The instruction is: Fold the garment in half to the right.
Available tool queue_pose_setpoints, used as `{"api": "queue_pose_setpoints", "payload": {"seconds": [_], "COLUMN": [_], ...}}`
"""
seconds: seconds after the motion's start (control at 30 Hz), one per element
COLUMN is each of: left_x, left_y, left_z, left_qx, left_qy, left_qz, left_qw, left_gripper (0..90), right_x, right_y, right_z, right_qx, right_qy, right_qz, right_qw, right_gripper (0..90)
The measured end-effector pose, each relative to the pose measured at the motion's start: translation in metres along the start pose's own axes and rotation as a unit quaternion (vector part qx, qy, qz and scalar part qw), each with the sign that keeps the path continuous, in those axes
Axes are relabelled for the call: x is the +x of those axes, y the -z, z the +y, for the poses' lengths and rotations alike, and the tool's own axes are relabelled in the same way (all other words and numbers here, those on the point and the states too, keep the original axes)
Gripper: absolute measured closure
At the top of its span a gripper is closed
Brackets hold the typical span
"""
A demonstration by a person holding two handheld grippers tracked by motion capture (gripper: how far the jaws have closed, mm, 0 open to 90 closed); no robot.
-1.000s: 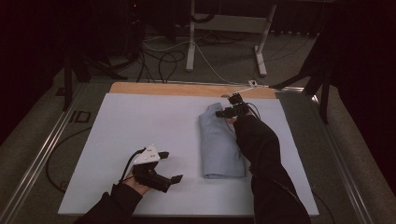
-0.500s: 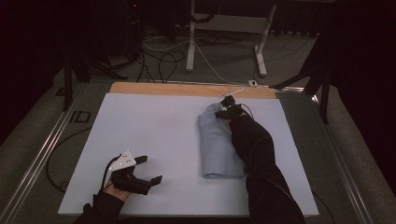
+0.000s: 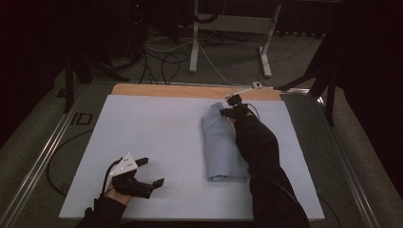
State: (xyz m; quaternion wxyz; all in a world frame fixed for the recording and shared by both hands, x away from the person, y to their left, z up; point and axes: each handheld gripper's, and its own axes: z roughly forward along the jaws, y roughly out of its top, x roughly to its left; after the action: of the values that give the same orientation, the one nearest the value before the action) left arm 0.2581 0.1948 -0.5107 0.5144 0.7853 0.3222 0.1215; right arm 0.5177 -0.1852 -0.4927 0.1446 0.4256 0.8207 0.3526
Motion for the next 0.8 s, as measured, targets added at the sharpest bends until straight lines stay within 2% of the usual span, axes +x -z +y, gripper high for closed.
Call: {"api": "queue_pose_setpoints", "payload": {"seconds": [0.07, 0.17, 0.43, 0.53, 0.8], "left_x": [0.0, 0.0, 0.001, 0.0, 0.0], "left_y": [0.001, 0.001, 0.002, 0.002, 0.002], "left_z": [0.0, 0.0, -0.001, -0.001, -0.001], "left_qx": [-0.002, -0.003, -0.005, -0.008, -0.009], "left_qy": [0.002, 0.0, 0.002, -0.003, 0.001], "left_qz": [0.001, 0.001, 0.002, 0.004, 0.006], "left_qw": [1.0, 1.0, 1.0, 1.0, 0.9999], "left_gripper": [1.0, 1.0, 1.0, 1.0, 1.0], "right_x": [-0.002, -0.003, -0.008, -0.007, -0.008], "right_y": [-0.004, -0.009, -0.013, -0.017, -0.02], "right_z": [-0.002, -0.005, -0.011, -0.012, -0.014], "right_qx": [0.003, 0.01, 0.025, 0.035, 0.042], "right_qy": [-0.01, -0.012, -0.028, -0.024, -0.028], "right_qz": [0.004, 0.0, -0.028, -0.027, -0.017], "right_qw": [0.9999, 0.9999, 0.9989, 0.9987, 0.9986], "right_gripper": [88.5, 88.5, 88.5, 88.4, 87.4]}}
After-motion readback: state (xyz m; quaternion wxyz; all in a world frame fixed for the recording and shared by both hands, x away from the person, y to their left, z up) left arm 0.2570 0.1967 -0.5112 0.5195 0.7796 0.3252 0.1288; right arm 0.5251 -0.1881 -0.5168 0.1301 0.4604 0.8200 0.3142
